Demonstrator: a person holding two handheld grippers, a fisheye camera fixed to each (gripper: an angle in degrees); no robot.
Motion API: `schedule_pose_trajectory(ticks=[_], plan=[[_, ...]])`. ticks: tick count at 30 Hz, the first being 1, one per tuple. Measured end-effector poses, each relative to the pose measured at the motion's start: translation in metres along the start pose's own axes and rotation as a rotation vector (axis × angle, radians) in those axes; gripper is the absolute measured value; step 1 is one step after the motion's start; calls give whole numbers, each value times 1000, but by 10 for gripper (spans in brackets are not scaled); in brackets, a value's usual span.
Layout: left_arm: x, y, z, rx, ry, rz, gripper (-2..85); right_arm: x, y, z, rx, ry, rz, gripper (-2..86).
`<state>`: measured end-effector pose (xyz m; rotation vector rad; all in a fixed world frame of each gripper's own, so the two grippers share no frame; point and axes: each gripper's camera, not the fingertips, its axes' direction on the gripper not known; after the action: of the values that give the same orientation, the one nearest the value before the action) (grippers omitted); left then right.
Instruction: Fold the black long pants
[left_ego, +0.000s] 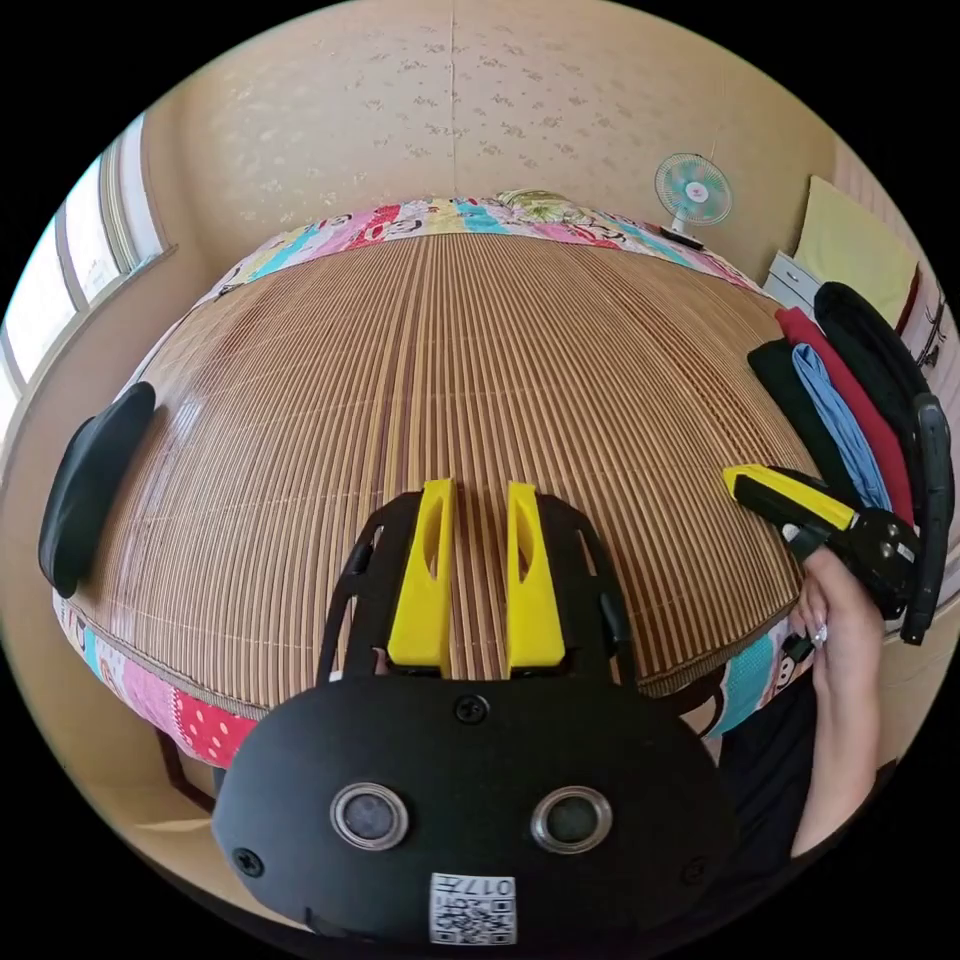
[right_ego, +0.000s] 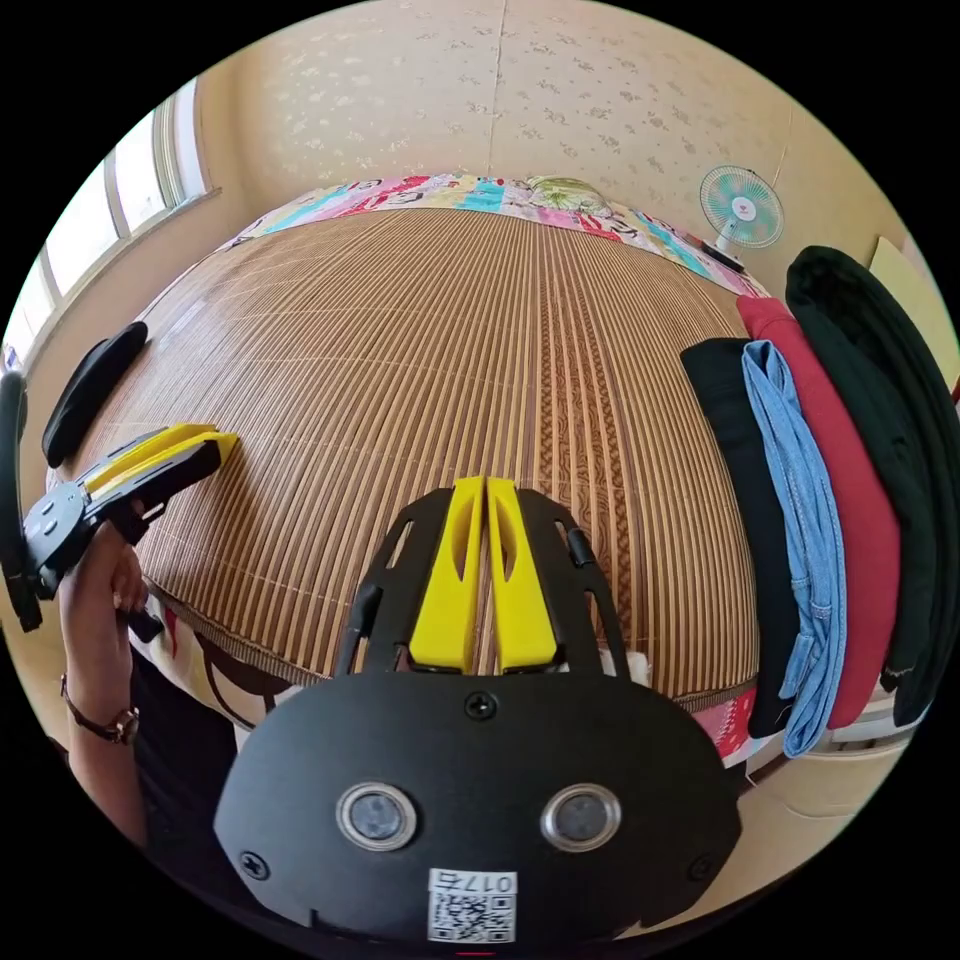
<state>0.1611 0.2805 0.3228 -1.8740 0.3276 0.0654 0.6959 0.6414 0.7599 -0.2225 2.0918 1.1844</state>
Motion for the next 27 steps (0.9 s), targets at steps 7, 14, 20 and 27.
schedule_pose_trajectory(ticks=[7, 14, 20, 27], plan=[[-23, 8, 0, 8, 50, 33, 40, 48, 12, -16, -67, -278, 96, 6], [-75, 51, -25, 59, 308, 11, 34, 174, 114, -186, 449, -493, 167, 18], [-74, 121, -73, 306, 407, 164, -8, 303, 207, -294, 586, -37, 508, 66], [-84, 133, -68, 285, 485, 222, -9, 396, 236, -245, 516, -262, 738, 142]])
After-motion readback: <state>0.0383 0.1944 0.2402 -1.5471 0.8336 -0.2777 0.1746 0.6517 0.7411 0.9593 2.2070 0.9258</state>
